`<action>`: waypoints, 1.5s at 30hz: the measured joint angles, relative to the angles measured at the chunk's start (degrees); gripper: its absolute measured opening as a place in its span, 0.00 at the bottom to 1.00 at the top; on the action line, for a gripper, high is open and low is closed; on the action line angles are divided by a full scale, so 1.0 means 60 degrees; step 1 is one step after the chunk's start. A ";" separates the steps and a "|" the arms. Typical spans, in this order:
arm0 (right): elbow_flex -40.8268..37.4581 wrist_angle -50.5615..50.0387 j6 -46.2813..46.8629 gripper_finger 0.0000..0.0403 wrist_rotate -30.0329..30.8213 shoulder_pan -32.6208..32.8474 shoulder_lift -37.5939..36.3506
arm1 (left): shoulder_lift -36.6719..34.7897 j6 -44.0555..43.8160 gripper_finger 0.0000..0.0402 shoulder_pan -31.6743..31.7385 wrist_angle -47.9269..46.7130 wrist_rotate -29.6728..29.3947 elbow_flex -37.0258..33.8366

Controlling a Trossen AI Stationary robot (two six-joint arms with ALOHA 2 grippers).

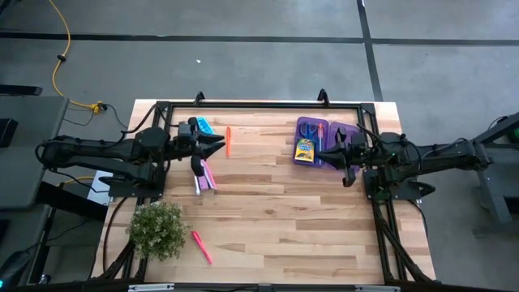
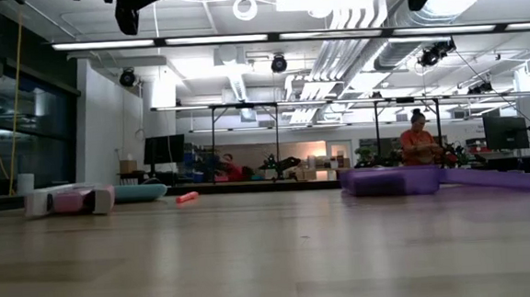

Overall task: Pack school essentials
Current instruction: Put the orange pen into the violet supply box

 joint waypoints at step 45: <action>0.0000 -0.0022 0.0714 0.00 0.0184 0.0000 -0.0005 | 0.9110 -0.7766 0.66 0.3454 -0.6452 -0.0054 0.3300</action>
